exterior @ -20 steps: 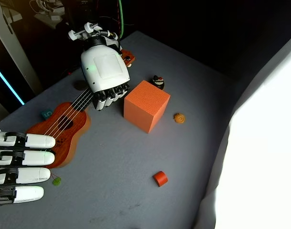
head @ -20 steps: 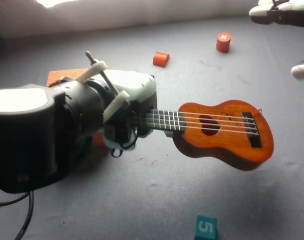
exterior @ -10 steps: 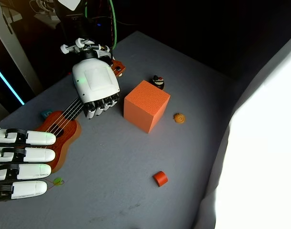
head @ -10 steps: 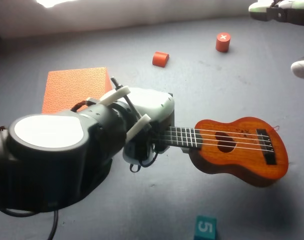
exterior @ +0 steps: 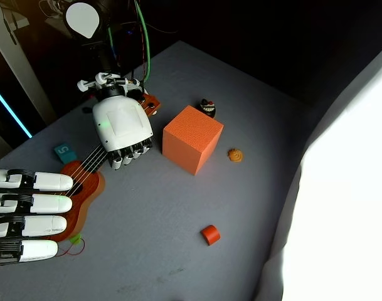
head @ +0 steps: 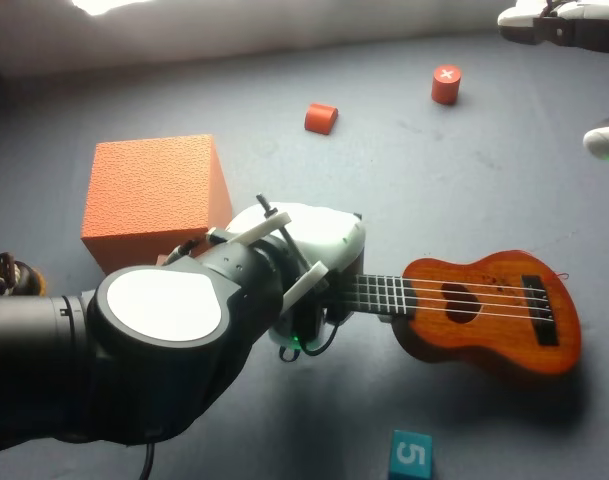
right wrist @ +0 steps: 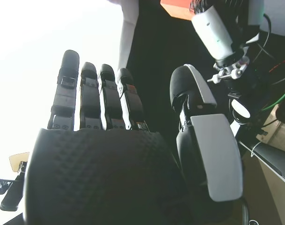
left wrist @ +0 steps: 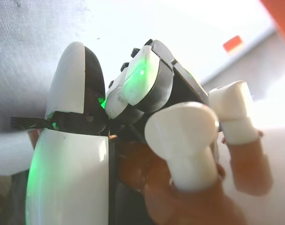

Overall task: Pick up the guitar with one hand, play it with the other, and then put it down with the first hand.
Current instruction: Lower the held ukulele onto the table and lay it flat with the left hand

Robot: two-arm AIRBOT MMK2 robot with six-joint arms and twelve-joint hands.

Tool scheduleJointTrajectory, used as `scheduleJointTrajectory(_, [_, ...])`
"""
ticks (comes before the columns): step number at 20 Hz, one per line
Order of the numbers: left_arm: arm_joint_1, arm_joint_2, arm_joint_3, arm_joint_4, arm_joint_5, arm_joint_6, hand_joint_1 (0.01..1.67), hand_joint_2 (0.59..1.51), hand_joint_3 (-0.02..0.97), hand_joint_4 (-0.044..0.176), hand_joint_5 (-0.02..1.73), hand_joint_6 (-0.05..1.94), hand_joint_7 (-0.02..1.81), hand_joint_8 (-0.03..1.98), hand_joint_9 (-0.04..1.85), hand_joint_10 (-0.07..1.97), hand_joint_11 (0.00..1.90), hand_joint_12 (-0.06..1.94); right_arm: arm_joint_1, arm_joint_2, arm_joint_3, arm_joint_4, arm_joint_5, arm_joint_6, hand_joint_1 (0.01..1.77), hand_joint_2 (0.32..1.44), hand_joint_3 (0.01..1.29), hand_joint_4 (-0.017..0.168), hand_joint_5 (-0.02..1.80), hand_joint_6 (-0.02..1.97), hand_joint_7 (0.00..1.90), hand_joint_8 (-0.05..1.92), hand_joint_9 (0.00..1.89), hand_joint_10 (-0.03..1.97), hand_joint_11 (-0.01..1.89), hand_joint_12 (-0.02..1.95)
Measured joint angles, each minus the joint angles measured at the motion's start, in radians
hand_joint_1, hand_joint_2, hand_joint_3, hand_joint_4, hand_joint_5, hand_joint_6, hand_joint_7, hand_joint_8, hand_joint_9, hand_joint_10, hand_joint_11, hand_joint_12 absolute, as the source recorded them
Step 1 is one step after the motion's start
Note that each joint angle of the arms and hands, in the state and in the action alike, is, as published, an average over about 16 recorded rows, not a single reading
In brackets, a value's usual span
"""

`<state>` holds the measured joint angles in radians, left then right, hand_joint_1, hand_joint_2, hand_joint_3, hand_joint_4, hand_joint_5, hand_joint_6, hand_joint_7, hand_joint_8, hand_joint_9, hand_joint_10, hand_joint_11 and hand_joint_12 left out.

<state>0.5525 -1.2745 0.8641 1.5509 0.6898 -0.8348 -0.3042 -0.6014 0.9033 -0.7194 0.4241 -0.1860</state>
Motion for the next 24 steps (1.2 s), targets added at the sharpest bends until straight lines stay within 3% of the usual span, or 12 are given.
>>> scheduleJointTrajectory(5, [0.03,-0.03,0.036,0.034,0.003,-0.029,1.2,1.085,-0.014,-0.005,1.23,1.9,1.31,1.94,1.38,1.92,1.45,1.91,0.0,0.0,0.0,-0.002,0.002,0.0,0.53,1.34,0.02,0.0,0.14,0.04,0.1,0.01,0.09,0.02,0.02,0.48])
scheduleJointTrajectory(11, [0.052,-0.048,0.064,0.057,0.005,-0.048,0.7,1.101,-0.009,-0.004,1.13,1.91,1.23,1.91,1.33,1.91,1.42,1.91,0.0,0.0,0.0,-0.003,0.004,0.0,0.54,1.33,0.02,0.0,0.14,0.04,0.08,0.01,0.08,0.02,0.02,0.47])
scheduleJointTrajectory(14, [0.057,-0.053,0.072,0.062,0.004,-0.05,0.43,1.104,-0.006,-0.004,0.99,1.84,1.11,1.86,1.21,1.87,1.3,1.89,0.0,0.0,0.0,-0.003,0.004,0.0,0.54,1.33,0.02,0.0,0.14,0.04,0.07,0.01,0.08,0.01,0.02,0.46])
scheduleJointTrajectory(19, [0.058,-0.056,0.077,0.074,0.004,-0.051,0.14,1.094,-0.001,0.0,0.69,1.33,0.81,1.42,0.87,1.43,0.88,1.72,0.0,0.0,-0.001,-0.004,0.004,0.0,0.55,1.33,0.02,0.0,0.14,0.04,0.07,0.01,0.07,0.01,0.02,0.45])
scheduleJointTrajectory(24, [0.059,-0.056,0.081,0.082,0.001,-0.051,0.06,1.073,0.001,0.015,0.35,0.73,0.44,0.83,0.47,0.85,0.44,1.2,0.0,0.0,-0.003,-0.005,0.005,0.0,0.55,1.33,0.02,0.0,0.14,0.04,0.07,0.01,0.06,0.01,0.02,0.45])
